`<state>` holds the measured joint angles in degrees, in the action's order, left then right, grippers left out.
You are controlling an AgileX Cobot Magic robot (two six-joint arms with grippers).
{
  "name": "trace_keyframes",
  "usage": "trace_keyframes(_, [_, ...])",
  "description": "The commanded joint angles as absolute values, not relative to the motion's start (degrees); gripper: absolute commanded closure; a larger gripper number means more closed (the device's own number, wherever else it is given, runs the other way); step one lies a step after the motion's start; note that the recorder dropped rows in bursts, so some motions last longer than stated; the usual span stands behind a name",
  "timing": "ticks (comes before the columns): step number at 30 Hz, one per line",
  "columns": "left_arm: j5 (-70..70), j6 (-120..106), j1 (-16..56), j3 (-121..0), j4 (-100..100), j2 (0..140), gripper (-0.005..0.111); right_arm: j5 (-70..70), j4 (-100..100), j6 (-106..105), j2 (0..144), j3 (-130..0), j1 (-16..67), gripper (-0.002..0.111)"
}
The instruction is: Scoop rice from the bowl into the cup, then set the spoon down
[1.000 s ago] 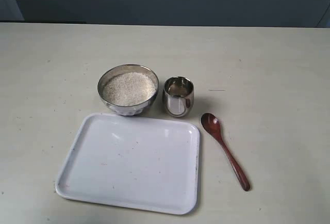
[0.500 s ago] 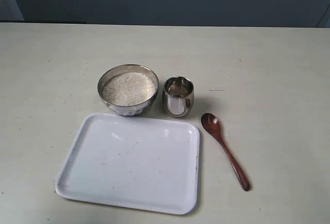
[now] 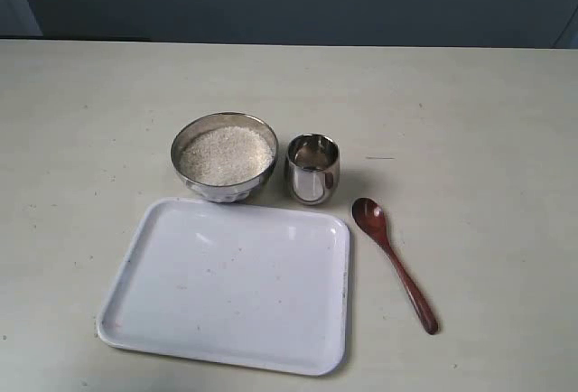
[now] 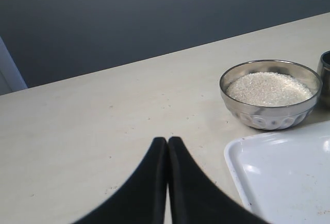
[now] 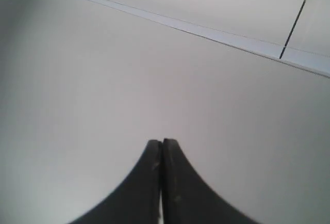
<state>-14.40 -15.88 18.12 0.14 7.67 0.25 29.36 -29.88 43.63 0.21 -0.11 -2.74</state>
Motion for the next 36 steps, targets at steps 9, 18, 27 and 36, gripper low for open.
trace_keyframes(9, [-13.7, -15.6, 18.4, 0.0, 8.0, 0.0, 0.106, -6.1, 14.8, 51.2, 6.9, -26.3, -2.6, 0.109])
trace_keyframes(18, [-13.7, -15.6, 18.4, 0.0, 8.0, 0.0, 0.106, -43.3, -24.8, -6.7, 33.5, -49.4, 0.7, 0.109])
trace_keyframes(27, [-13.7, -15.6, 18.4, 0.0, 8.0, 0.0, 0.106, -67.6, -20.3, -13.0, 61.9, -53.3, 5.4, 0.109])
trace_keyframes(36, [-13.7, -15.6, 18.4, 0.0, 8.0, 0.0, 0.106, -63.0, -10.6, -5.8, 82.2, -53.3, 28.1, 0.109])
